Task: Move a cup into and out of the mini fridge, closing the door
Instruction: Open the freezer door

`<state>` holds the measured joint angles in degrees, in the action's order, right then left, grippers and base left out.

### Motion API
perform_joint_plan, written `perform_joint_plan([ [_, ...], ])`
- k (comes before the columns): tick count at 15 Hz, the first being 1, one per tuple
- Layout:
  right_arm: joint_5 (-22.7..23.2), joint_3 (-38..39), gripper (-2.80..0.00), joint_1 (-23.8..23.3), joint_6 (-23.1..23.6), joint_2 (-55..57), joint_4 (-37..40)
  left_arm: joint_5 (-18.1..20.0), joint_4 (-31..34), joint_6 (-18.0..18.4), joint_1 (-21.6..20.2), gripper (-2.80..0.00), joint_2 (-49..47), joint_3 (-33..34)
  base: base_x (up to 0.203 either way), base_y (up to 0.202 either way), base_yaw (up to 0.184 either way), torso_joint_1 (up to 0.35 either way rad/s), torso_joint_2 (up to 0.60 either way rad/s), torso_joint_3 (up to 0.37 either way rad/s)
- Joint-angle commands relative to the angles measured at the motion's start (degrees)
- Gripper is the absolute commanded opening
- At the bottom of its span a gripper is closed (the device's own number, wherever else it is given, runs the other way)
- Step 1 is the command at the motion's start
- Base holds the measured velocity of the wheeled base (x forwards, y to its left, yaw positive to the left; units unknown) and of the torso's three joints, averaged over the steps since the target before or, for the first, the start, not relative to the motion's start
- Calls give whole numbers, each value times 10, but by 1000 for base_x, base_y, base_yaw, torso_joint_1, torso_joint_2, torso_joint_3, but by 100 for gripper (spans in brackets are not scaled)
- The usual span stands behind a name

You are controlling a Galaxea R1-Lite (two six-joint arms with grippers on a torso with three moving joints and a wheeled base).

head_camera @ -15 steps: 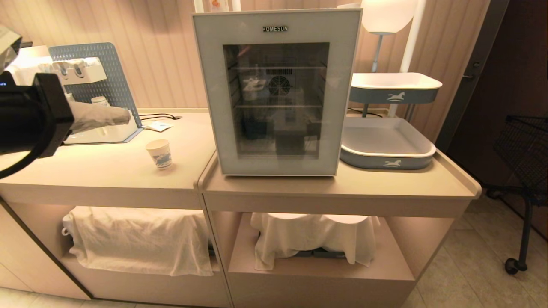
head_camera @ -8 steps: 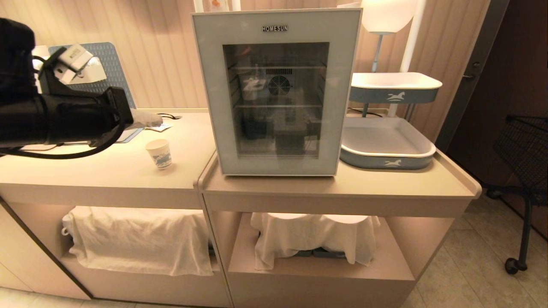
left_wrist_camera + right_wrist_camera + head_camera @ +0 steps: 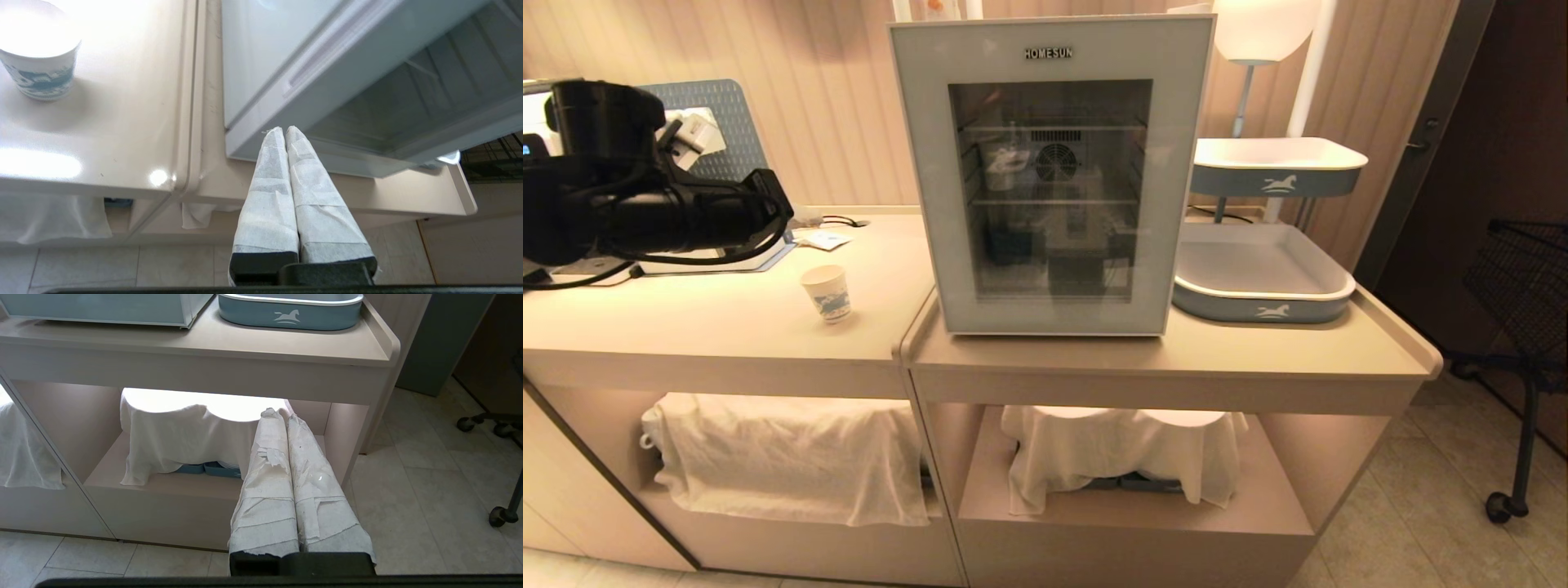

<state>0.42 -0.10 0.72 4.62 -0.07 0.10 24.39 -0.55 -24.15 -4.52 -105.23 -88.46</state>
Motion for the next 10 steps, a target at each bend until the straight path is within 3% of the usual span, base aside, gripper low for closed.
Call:
perform_joint_plan([
  [1, 0, 0, -280, 0, 0, 0, 0, 5, -10, -2, -5, -280, -27, -5, 0, 0, 0, 0, 0, 0],
  [5, 0, 0, -280, 1, 0, 1, 0, 26, -37, -41, -4, -280, -33, 5, 0, 0, 0, 0, 0, 0],
  [10, 0, 0, -280, 0, 0, 0, 0, 64, -69, -51, -4, -280, -43, 6, 0, 0, 0, 0, 0, 0],
])
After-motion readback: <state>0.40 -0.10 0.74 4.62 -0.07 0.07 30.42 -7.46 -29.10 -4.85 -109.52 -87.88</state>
